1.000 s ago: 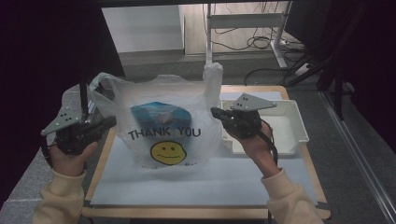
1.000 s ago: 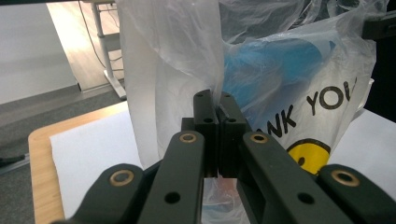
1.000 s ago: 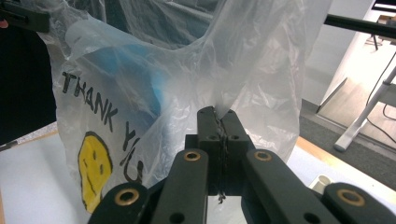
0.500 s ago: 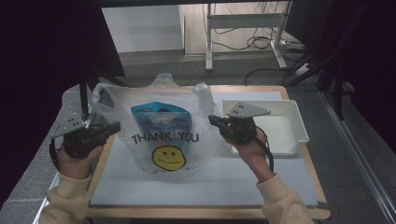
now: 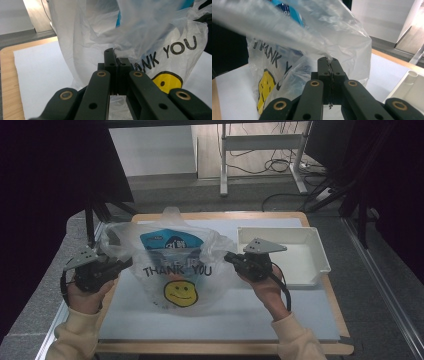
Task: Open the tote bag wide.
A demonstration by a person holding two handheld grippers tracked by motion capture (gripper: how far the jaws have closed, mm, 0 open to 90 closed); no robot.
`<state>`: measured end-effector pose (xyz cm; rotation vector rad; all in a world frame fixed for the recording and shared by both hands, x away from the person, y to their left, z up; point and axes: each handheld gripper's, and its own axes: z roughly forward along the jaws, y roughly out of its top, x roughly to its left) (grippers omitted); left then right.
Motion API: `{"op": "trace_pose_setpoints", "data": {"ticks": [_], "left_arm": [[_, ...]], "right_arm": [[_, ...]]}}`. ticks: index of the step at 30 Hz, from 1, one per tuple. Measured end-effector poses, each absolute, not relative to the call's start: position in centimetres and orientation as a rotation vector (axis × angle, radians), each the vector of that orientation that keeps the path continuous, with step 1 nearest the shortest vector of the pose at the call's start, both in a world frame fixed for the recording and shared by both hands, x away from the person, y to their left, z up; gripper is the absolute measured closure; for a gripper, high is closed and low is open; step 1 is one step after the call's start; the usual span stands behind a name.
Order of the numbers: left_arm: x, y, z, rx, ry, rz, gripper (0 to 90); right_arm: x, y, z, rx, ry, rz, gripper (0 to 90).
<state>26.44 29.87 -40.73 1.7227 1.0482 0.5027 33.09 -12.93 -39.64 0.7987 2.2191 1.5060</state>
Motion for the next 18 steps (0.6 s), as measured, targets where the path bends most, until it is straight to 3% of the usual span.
{"op": "trace_pose_setpoints", "data": {"ticks": [18], "left_arm": [[28.2,29.7,-44.3,1.789,1.117,0.436,89.7]], "right_arm": [[34.1,-12.5,-44.4,0.907,2.282,1.483,88.3]]}}
